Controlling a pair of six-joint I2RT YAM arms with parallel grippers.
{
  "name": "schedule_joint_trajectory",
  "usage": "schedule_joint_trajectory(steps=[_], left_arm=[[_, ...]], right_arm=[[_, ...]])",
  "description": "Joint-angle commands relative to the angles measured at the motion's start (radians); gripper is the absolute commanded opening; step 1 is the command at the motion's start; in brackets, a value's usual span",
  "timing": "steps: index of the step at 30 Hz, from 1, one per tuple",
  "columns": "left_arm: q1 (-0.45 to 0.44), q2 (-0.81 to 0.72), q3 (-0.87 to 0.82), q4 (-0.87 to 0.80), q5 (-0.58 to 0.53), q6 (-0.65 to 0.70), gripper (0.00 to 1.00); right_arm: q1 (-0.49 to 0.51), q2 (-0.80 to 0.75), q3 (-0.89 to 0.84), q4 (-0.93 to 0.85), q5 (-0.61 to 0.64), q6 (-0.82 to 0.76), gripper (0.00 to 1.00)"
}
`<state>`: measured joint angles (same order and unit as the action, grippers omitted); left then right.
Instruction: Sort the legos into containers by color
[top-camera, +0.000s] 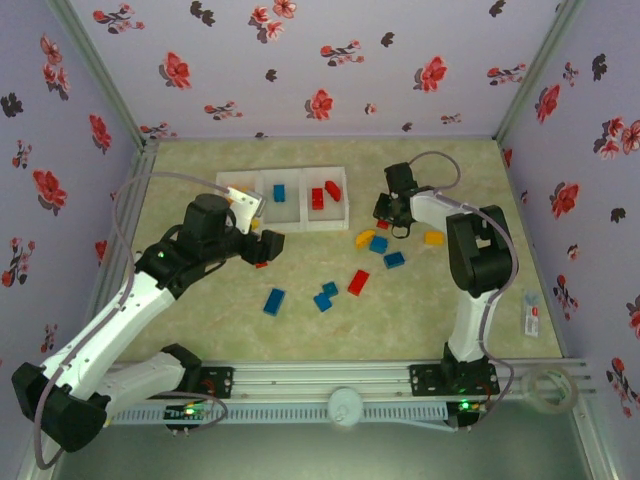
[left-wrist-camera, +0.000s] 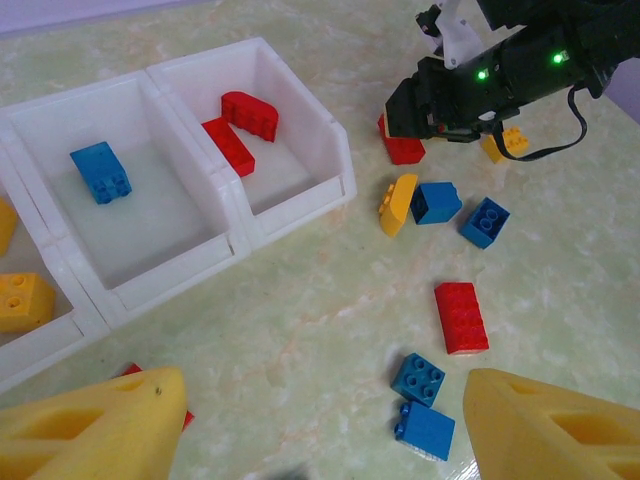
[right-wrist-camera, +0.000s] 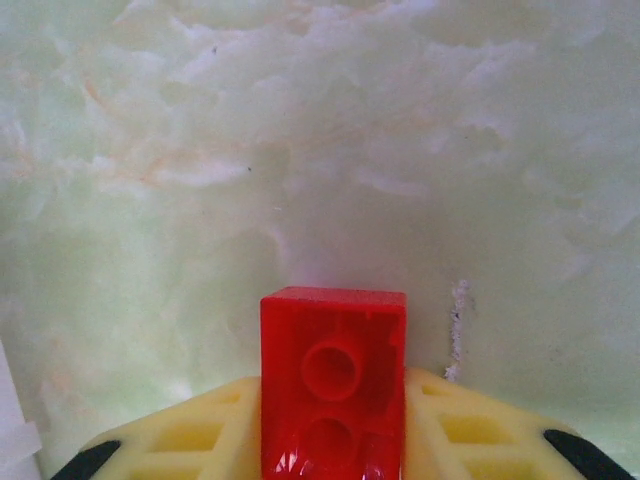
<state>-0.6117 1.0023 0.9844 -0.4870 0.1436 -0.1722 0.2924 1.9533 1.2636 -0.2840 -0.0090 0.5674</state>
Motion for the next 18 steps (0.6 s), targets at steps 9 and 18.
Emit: schedule_joint_trajectory(steps=[9,18], left_arm=[[-0.007,-0.022,-0.007,0.006,0.019,0.012,0.73],[-0.008,-0.022,-0.009,-0.005,0.020,0.010,0.73]], right_arm=[[0.017,-0.126,0.025,-0.029,-0.019,-0.065,0.29],[0.117,-0.180,0.120,-0.065,-0.004,-0.101,0.29]])
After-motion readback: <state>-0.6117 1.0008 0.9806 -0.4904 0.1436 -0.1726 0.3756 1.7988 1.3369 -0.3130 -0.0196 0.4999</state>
